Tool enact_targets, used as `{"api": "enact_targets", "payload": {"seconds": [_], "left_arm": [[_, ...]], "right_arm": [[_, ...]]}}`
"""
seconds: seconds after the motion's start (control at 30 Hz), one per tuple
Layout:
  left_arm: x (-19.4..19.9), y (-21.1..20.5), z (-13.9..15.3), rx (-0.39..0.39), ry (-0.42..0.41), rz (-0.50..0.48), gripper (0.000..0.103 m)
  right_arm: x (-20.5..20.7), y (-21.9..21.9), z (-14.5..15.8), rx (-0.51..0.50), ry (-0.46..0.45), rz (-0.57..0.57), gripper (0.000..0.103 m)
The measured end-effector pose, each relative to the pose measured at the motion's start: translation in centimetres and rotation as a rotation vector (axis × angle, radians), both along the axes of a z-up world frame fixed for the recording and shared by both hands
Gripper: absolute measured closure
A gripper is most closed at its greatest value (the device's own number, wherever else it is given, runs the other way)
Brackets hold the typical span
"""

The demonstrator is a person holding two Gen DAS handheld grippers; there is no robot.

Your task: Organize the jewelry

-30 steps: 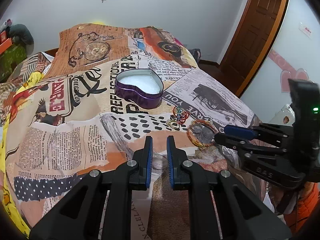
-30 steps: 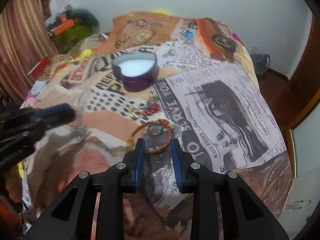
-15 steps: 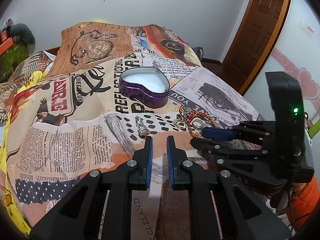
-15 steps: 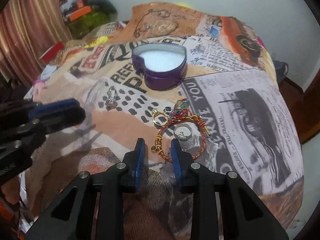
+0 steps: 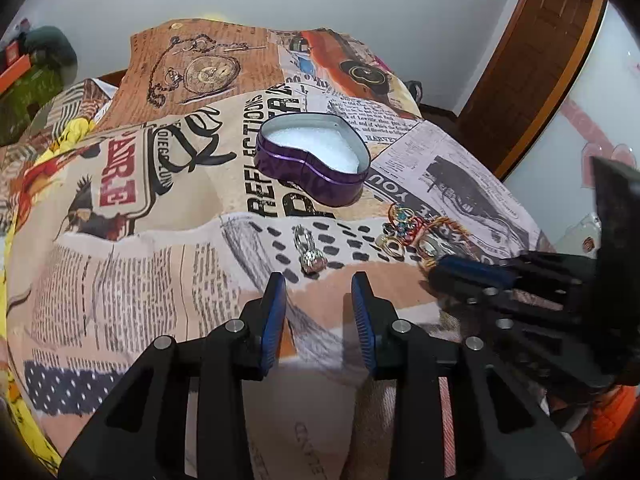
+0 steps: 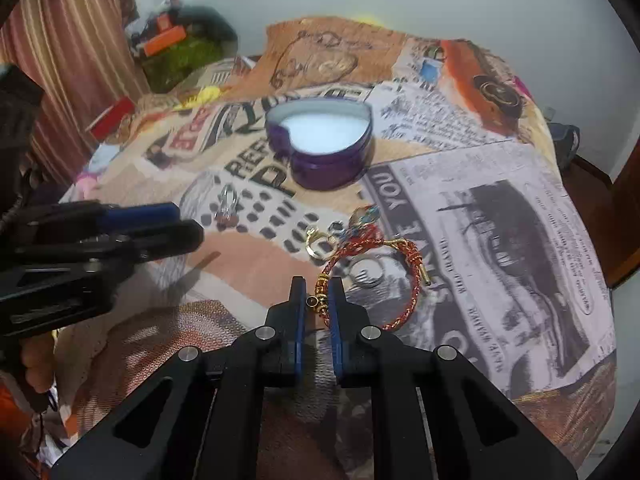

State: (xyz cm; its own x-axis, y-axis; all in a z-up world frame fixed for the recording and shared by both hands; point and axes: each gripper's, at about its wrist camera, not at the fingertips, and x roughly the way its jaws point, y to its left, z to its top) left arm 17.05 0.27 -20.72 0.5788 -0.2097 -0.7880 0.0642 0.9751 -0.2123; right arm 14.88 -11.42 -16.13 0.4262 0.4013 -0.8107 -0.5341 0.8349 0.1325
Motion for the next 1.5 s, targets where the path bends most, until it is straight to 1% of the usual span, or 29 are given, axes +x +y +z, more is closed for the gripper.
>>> {"api": "enact_targets", "payload": {"seconds": [0.1,0.17,0.27,0.3,0.4,0.57,0.7,0.83,1.07,1.27,1.43,1.5], "left_arm": [[0.9,-0.3,-0.4,0.014,0.006,-0.009,0.071],[1.6,-0.6,-1.0,0.027,0.027,-0.014,0.071],[2.3,-0.7,-1.6,0.025,0.045,-0.014,0.071],[2.4,-0.7,-1.6,0.029,0.043,-0.015,0.073],[2.9,-0.7,-1.8,0.044,0.042,-0.012,0.088],[3.1,-0.4,-1.7,0.037,0.033,-0.015,0.088],[3.0,-0.1,-0.9,0.041,0.011,-0.006,0.088],[3.1,0.6,0.4,0.051,-0.028,0.009,0.088],[4.6,2.2,2.8,0.053,-0.085,0.027,0.088],[6.4,2.9,4.6,0.049,-0.128,0.024,0.088],[7.8,2.8,5.2,0.052,-0.151,0.015,0.088],[8.3,2.7,5.3,0.053,-0.152,0.016,0.088]], "right_arm": [[0.1,-0.6,1.0,0.009,-0.029,-0.016,0.093],[0.3,-1.0,1.8,0.017,-0.05,-0.028,0.093],[0.8,-1.4,2.6,0.023,-0.08,-0.047,0.093],[1.0,-1.6,2.8,0.026,-0.085,-0.052,0.093],[1.7,-1.8,3.1,0.032,-0.091,-0.068,0.093],[2.6,-1.6,3.3,0.04,-0.099,-0.08,0.093],[2.9,-1.2,3.8,0.043,-0.117,-0.072,0.093],[3.5,-0.7,4.4,0.052,-0.134,-0.062,0.093],[5.2,0.6,5.2,0.068,-0.163,-0.047,0.093],[6.4,2.2,5.6,0.07,-0.184,-0.013,0.093],[7.3,3.4,5.3,0.07,-0.189,0.018,0.093],[7.8,3.7,5.0,0.073,-0.178,0.029,0.093]]}}
